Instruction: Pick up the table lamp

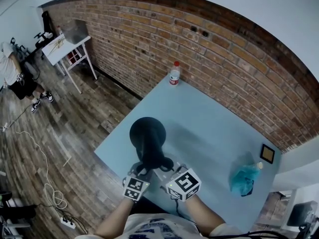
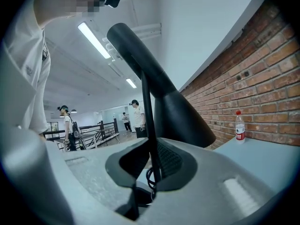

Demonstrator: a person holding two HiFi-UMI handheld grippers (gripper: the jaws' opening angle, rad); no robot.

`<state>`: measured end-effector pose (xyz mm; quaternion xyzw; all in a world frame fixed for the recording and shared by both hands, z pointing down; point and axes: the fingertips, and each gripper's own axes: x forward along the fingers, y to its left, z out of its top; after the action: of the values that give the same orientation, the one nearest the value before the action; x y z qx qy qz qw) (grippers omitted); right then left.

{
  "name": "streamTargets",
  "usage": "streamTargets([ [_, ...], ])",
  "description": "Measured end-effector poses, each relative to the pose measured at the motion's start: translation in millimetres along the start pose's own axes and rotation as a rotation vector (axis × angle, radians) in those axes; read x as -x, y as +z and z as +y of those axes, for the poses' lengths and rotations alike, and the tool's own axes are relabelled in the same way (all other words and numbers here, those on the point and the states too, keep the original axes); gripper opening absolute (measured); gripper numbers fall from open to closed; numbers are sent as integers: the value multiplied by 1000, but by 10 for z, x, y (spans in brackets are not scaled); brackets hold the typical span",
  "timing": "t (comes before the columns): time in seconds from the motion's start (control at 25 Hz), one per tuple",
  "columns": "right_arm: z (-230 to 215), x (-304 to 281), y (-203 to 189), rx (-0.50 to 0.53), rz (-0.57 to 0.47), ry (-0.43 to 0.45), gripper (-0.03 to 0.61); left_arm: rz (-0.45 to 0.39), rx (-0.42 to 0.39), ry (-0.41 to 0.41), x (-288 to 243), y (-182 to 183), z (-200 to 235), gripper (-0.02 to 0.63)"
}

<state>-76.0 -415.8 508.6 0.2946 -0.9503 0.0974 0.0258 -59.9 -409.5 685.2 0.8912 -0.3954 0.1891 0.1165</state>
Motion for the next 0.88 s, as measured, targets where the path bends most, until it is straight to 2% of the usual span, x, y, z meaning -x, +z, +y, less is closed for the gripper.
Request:
streamTargets([
  [0.36, 18, 136, 142, 32, -15, 2, 37, -13, -24, 8, 47, 140, -62, 58],
  [0.88, 116, 402, 509, 93, -50, 0, 35, -53, -59, 17, 140, 532, -259, 58],
])
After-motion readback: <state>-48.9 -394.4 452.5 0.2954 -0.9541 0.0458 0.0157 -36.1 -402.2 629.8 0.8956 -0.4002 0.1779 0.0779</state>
